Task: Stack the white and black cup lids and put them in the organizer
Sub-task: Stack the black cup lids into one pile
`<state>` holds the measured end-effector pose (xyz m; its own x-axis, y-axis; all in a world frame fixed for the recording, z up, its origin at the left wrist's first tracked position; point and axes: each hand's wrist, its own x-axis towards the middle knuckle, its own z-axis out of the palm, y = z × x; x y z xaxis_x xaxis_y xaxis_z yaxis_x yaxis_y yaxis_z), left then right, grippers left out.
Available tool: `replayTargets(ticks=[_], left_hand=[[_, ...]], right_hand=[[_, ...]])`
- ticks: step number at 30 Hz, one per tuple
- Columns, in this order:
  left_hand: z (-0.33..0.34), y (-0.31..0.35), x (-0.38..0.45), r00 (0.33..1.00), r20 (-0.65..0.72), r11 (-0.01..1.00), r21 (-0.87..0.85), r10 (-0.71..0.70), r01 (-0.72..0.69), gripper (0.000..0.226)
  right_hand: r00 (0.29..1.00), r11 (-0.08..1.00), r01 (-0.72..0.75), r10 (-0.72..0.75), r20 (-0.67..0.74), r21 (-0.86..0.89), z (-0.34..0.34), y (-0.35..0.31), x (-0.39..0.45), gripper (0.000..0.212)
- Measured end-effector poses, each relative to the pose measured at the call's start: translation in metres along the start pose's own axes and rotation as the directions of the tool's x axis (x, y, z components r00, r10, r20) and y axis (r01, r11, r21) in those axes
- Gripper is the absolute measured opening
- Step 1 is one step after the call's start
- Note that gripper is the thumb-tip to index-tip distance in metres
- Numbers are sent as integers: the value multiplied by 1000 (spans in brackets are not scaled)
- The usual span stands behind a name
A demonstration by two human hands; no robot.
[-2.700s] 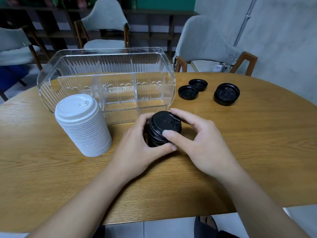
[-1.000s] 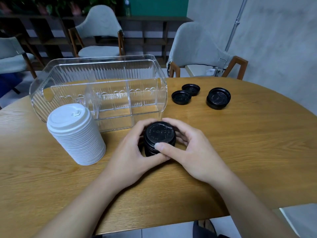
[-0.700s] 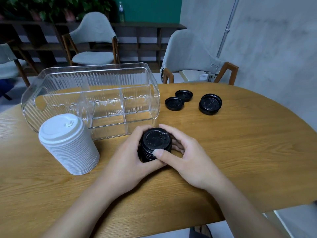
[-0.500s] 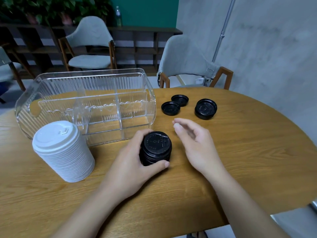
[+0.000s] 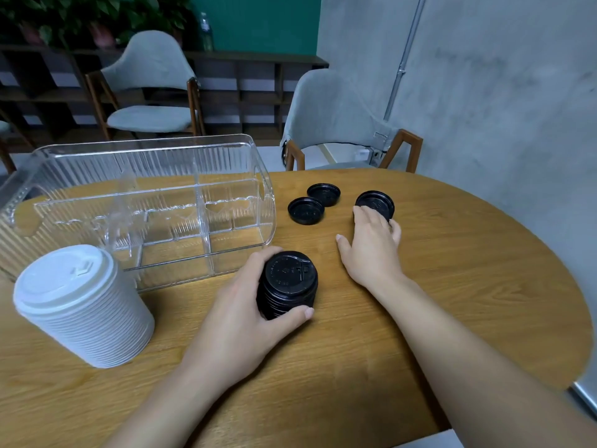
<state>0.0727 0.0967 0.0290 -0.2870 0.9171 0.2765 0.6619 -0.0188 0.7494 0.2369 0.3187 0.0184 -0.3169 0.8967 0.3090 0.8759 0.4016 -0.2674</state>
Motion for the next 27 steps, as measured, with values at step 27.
replayTargets(ticks=[27], left_hand=[[-16,-10,-21,996,-86,999,-23,-25,23,82]], right_hand=[[969,927,193,-129,-210,321,-10,-41,-120,13]])
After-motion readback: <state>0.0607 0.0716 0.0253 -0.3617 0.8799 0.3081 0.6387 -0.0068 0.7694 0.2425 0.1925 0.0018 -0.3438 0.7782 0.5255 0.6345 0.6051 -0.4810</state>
